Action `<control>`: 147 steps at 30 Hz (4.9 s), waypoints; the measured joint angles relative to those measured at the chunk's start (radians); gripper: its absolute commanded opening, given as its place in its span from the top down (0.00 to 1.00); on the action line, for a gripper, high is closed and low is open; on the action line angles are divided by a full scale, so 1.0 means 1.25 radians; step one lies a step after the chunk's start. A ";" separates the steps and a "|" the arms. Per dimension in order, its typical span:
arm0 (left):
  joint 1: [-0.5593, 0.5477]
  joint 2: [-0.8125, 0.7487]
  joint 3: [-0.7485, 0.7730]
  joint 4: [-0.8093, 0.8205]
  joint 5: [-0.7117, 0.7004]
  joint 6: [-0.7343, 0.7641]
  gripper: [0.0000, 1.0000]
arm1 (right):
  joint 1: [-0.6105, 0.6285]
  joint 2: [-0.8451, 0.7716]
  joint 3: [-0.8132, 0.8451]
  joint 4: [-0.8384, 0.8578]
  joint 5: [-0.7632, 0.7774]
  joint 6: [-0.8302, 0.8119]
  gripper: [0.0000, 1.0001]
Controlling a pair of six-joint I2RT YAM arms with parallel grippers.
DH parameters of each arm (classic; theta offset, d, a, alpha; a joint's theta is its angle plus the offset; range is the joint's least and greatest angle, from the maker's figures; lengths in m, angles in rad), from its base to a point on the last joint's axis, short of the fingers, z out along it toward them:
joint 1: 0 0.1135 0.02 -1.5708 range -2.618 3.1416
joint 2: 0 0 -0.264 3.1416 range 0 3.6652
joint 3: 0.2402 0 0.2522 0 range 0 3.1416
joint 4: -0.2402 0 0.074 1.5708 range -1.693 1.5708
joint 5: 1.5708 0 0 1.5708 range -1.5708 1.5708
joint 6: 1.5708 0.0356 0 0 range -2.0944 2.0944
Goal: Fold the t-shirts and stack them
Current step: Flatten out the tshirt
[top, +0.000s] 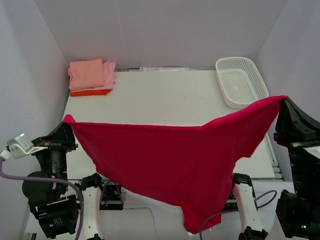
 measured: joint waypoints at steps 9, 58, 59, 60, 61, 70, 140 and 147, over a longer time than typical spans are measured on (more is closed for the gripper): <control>-0.002 -0.006 -0.239 0.057 0.015 -0.004 1.00 | -0.005 -0.005 -0.258 0.038 -0.014 0.008 0.92; -0.176 1.027 -0.288 0.691 -0.054 -0.003 1.00 | 0.163 1.057 -0.192 0.400 0.045 0.014 0.92; -0.176 1.044 -0.276 0.696 -0.054 0.000 1.00 | 0.163 1.075 -0.176 0.398 0.044 0.013 0.92; -0.176 1.059 -0.266 0.698 -0.055 0.003 1.00 | 0.163 1.093 -0.160 0.397 0.041 0.012 0.92; -0.177 1.074 -0.259 0.701 -0.057 0.006 1.00 | 0.163 1.110 -0.146 0.398 0.038 0.011 0.92; -0.208 1.220 -0.214 0.731 -0.074 0.030 1.00 | 0.179 1.256 -0.045 0.380 0.027 -0.001 0.92; -0.219 1.416 0.095 0.617 -0.163 0.202 0.89 | 0.221 1.485 0.303 0.173 0.108 -0.086 0.53; -0.219 1.416 0.095 0.617 -0.163 0.202 0.91 | 0.210 1.511 0.356 0.162 0.113 -0.080 0.53</control>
